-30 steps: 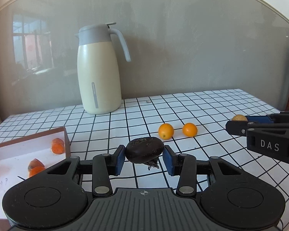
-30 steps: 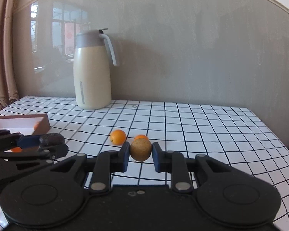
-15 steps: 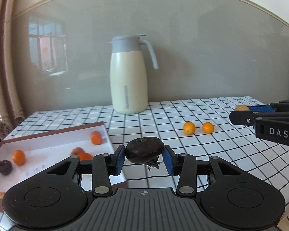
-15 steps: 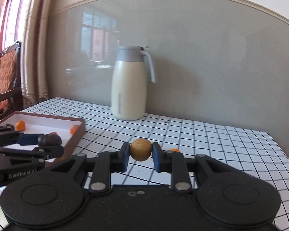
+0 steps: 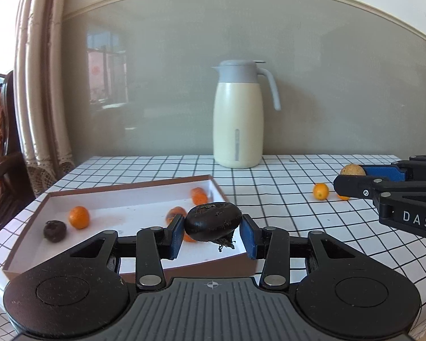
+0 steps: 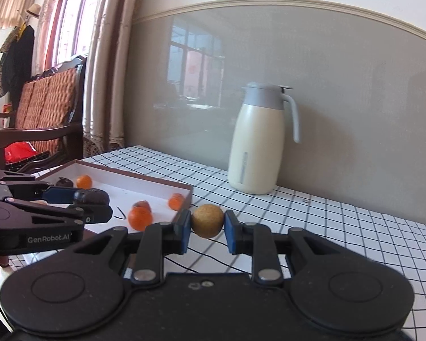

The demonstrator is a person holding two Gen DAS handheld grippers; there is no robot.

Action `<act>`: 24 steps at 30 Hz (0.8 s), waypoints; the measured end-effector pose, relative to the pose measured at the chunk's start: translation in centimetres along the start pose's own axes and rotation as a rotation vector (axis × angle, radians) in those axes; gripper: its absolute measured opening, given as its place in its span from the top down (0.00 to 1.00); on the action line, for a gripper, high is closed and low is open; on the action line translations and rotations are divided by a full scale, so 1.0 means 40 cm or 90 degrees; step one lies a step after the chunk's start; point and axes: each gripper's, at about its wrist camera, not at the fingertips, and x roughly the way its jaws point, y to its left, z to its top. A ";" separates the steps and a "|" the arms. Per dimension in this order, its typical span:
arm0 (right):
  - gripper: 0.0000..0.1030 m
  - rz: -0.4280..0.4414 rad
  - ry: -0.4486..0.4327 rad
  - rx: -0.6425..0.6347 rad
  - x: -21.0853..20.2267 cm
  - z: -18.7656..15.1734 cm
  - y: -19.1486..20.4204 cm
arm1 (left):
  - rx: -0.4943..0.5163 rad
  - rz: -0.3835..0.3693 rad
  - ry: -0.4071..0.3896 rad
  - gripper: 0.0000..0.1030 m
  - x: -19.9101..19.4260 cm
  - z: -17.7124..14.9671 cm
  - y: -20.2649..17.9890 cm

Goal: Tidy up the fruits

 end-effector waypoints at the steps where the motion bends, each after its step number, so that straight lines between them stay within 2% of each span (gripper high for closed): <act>1: 0.85 0.006 -0.002 -0.002 0.003 0.002 0.011 | -0.003 0.005 -0.001 0.59 -0.004 -0.002 0.009; 13: 0.85 0.061 -0.005 -0.016 0.041 0.020 0.099 | -0.028 0.056 -0.008 0.59 -0.028 -0.020 0.113; 24: 0.85 0.082 -0.017 -0.011 0.058 0.034 0.140 | -0.043 0.087 -0.011 0.59 -0.037 -0.026 0.170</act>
